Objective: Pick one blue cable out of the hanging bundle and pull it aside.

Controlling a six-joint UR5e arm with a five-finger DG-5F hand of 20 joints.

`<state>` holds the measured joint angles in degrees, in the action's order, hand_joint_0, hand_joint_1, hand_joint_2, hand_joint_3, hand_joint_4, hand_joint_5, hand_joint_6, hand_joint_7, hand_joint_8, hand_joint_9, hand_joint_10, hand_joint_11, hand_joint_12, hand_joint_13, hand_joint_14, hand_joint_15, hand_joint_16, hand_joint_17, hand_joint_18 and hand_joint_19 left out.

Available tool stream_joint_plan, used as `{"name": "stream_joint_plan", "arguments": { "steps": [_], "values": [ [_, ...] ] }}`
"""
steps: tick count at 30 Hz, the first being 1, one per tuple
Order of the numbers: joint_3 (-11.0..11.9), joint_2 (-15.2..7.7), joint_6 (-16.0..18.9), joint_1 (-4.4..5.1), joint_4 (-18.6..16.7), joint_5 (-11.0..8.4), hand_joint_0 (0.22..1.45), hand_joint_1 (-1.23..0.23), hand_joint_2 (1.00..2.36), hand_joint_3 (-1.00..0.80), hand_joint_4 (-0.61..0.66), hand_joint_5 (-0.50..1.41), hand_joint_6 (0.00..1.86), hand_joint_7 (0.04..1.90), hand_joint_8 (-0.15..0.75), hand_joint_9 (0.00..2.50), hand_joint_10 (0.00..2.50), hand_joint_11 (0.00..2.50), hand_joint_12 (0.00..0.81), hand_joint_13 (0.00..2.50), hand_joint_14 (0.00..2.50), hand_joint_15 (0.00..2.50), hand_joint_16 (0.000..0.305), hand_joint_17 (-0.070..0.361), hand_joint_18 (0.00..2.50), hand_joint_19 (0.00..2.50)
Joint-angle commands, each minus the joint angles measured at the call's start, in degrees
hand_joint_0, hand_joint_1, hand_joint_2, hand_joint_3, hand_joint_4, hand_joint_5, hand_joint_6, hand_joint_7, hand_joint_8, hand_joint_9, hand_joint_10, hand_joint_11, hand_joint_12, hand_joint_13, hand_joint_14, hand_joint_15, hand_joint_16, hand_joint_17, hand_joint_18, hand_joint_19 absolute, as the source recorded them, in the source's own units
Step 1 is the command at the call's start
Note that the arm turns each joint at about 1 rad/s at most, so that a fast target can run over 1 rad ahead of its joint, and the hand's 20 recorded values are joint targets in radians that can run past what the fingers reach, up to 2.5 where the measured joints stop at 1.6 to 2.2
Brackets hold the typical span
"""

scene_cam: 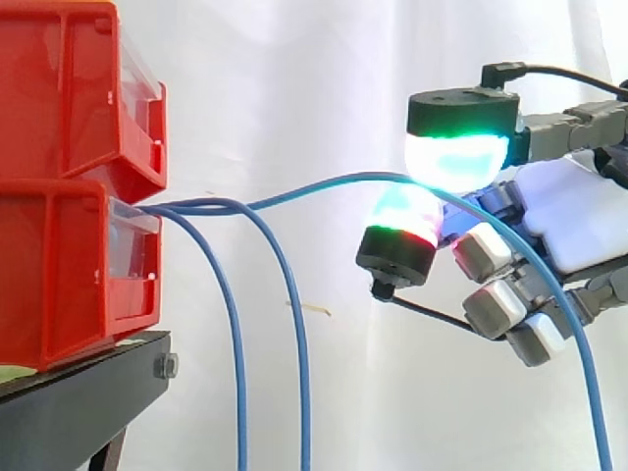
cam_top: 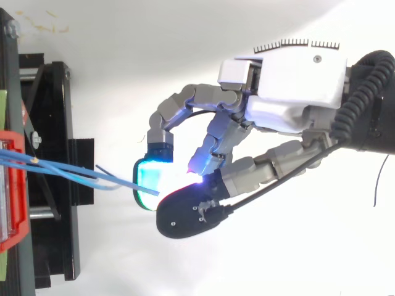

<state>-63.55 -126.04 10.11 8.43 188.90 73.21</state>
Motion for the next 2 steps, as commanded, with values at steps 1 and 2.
{"name": "stream_joint_plan", "arguments": {
  "steps": [1,2],
  "values": [
    [-0.08,0.00,0.00,0.01,-0.02,0.00,0.61,-0.92,1.01,0.14,-0.10,-0.01,0.92,1.01,0.298,1.25,0.02,0.49,0.399,1.07,0.02,0.71,0.056,0.126,0.92,0.67],
    [0.01,0.00,0.00,0.01,-0.02,0.00,0.61,-0.92,1.01,0.14,-0.10,-0.01,0.92,1.01,0.296,1.25,0.02,0.48,0.399,1.07,0.02,0.72,0.056,0.126,0.91,0.67]
  ]
}}
